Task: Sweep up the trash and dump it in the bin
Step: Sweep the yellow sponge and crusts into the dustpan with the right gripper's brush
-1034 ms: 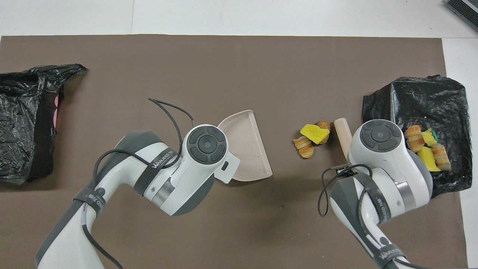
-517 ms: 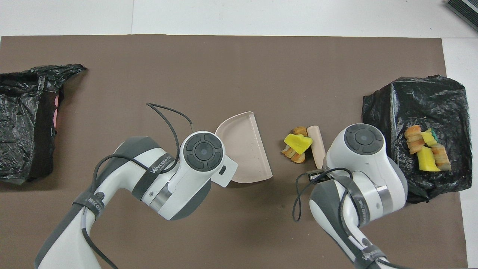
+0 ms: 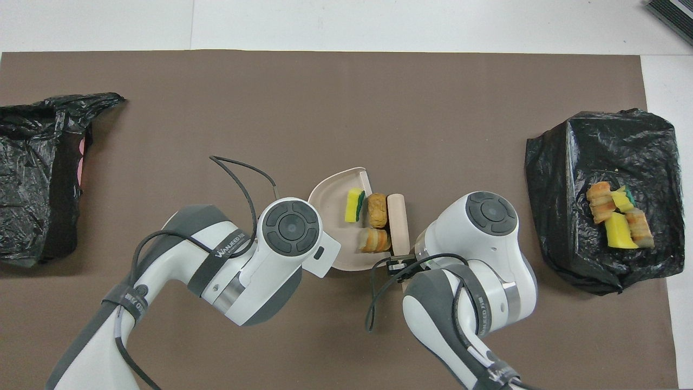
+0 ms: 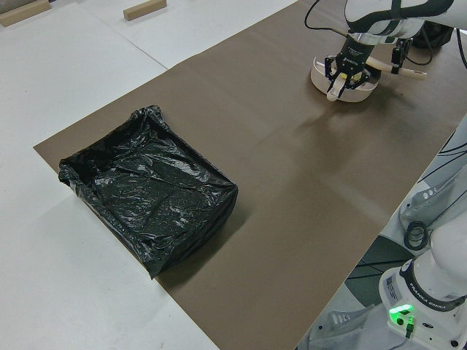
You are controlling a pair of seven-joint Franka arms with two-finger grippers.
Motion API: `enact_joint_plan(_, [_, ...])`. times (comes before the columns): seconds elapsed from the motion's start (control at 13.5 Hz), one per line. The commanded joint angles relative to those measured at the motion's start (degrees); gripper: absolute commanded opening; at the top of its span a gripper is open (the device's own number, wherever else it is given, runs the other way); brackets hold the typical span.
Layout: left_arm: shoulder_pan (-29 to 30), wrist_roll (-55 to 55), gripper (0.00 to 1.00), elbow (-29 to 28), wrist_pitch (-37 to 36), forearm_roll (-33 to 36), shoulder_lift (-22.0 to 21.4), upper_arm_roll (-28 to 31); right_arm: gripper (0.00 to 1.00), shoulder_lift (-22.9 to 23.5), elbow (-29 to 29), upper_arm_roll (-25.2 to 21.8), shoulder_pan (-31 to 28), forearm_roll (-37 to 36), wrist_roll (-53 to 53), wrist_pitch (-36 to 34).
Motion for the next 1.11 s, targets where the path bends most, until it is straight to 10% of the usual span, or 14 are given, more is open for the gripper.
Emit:
enact_joint_plan(0.0, [0.0, 0.74, 0.0, -3.09, 2.1, 1.21, -2.2, 0.5, 0.0, 0.66, 2.21, 0.2, 0.94, 6.81, 0.71, 0.29])
enact_joint_plan(1.03, [7.73, 19.0, 0.0, -1.69, 5.01, 0.86, -3.69, 0.68, 0.0, -19.01, 5.14, -0.24, -4.34, -3.54, 10.53, -26.43])
